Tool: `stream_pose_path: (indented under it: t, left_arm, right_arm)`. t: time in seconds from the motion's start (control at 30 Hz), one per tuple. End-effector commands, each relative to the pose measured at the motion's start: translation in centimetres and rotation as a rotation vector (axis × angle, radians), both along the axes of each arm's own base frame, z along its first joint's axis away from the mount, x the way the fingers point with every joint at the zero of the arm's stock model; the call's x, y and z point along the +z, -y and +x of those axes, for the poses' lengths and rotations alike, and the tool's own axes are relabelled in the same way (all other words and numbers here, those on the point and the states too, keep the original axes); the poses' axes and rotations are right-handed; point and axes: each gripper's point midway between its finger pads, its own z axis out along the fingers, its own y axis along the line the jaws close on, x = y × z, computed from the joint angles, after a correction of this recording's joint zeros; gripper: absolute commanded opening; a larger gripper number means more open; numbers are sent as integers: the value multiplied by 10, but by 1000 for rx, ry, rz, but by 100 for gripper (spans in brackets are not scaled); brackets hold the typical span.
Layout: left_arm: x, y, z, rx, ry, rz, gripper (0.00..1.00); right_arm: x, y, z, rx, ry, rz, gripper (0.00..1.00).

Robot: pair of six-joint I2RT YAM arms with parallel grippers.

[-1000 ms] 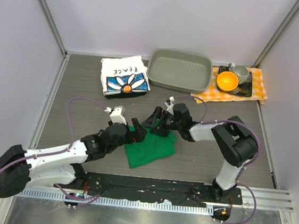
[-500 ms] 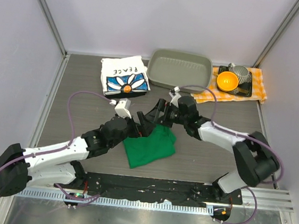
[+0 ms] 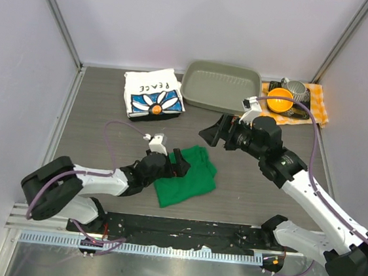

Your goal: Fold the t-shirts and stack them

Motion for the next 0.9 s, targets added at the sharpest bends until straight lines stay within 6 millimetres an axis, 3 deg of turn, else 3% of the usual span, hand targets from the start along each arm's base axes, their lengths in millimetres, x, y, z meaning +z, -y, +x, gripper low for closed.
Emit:
stream_pose_path:
  t: [0.0, 0.13, 0.23, 0.33, 0.43, 0.47, 0.57, 0.63, 0.7, 0.77, 0.8, 0.87]
  left_arm:
    - [-8, -2, 13, 30, 62, -38, 100]
    - [-22, -7, 13, 32, 48, -1, 100]
    - [-17, -5, 10, 9, 29, 7, 100]
    - [12, 2, 4, -39, 0, 10, 100]
    - [70, -3, -2, -39, -21, 20, 100]
    - [56, -22, -12, -11, -91, 98, 100]
    - [74, -46, -21, 59, -114, 116, 100]
    - [71, -69, -35, 93, -165, 149, 100]
    - [60, -90, -48, 144, -241, 172, 100]
    - [54, -100, -58, 159, -273, 163, 100]
    - [49, -105, -65, 169, -309, 159, 100]
    - [41, -110, -73, 169, -329, 152, 100]
  right_arm:
    - [-12, 16, -16, -9, -42, -76, 100]
    - [-33, 17, -29, 31, -100, -103, 100]
    - [-53, 24, -36, 31, -144, -158, 100]
    - [-71, 36, -34, 0, -148, -231, 100]
    - [-108, 27, -42, 84, -248, -288, 99]
    - [-112, 22, -45, 110, -257, -289, 98]
    - [-124, 11, -57, 198, -253, -358, 96]
    - [-126, 17, -56, 185, -220, -463, 96]
    - [-115, 3, -64, 229, -149, -532, 96]
    - [-119, 8, -62, 177, -115, -685, 97]
    - [-106, -10, -76, 234, -57, -714, 98]
    - [-119, 0, -75, 201, -23, -935, 100]
